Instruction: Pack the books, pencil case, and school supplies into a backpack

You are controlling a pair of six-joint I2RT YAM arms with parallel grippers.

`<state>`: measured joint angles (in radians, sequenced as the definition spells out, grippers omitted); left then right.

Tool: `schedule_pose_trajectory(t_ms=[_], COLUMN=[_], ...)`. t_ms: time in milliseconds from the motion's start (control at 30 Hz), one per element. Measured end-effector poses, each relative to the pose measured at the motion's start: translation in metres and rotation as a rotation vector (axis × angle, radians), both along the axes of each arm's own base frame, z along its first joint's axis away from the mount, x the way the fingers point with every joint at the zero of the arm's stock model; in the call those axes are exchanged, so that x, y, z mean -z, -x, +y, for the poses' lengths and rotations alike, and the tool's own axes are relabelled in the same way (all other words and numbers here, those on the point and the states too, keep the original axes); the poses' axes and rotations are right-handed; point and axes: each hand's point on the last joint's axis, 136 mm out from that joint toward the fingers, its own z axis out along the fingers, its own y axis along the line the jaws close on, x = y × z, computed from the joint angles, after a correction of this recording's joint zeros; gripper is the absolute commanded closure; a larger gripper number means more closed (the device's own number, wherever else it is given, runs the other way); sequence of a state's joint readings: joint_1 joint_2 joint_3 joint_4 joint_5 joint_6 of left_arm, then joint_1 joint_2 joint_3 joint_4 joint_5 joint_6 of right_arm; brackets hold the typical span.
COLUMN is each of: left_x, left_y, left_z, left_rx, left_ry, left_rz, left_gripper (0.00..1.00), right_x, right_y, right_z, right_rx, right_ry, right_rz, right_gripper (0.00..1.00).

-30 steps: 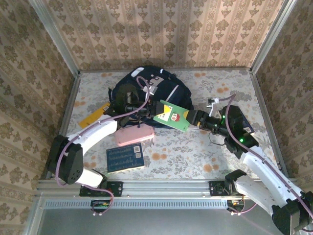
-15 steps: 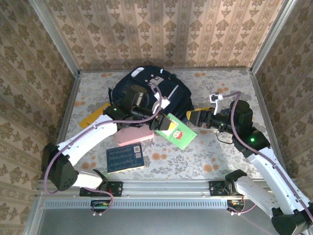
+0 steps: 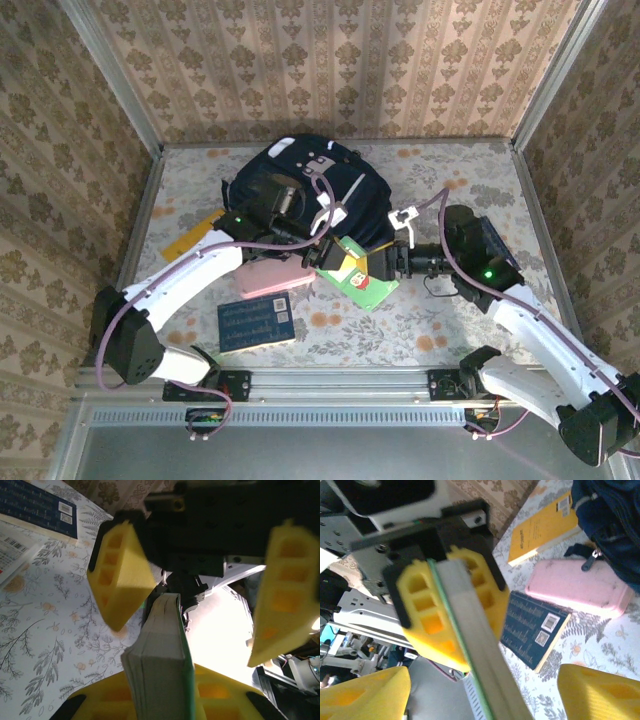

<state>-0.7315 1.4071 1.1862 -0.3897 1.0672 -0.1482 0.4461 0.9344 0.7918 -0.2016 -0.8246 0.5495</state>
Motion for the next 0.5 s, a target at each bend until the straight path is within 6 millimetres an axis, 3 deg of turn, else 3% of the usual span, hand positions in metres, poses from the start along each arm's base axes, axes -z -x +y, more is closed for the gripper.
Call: schedule_pose_trajectory(t_ms=[133, 267, 300, 333, 367, 433, 500], left_x=[-0.003, -0.002, -0.001, -0.001, -0.002, -0.002, -0.001], left_y=[0.000, -0.002, -0.003, -0.002, -0.002, -0.003, -0.007], left_z=[-0.001, 0.000, 0.001, 0.001, 0.001, 0.000, 0.000], left_rx=[0.003, -0.005, -0.008, -0.004, -0.002, -0.010, -0.029], left_ry=[0.011, 0.009, 0.007, 0.009, 0.013, 0.011, 0.003], left_rz=[0.008, 0.021, 0.027, 0.036, 0.035, 0.035, 0.038], left_gripper=[1.00, 0.99, 0.89, 0.72, 0.59, 0.48, 0.44], right_x=[0.014, 0.016, 0.013, 0.010, 0.009, 0.007, 0.007], right_y=[0.005, 0.010, 0.011, 0.013, 0.014, 0.016, 0.017], right_z=[0.002, 0.004, 0.004, 0.004, 0.004, 0.003, 0.001], right_rx=[-0.023, -0.047, -0.054, -0.058, -0.059, -0.057, -0.043], right_ry=[-0.012, -0.045, -0.055, -0.063, -0.069, -0.077, -0.079], right_rz=[0.039, 0.045, 0.031, 0.022, 0.014, 0.001, -0.003], right_gripper=[0.48, 0.84, 0.92, 0.98, 1.00, 1.00, 1.00])
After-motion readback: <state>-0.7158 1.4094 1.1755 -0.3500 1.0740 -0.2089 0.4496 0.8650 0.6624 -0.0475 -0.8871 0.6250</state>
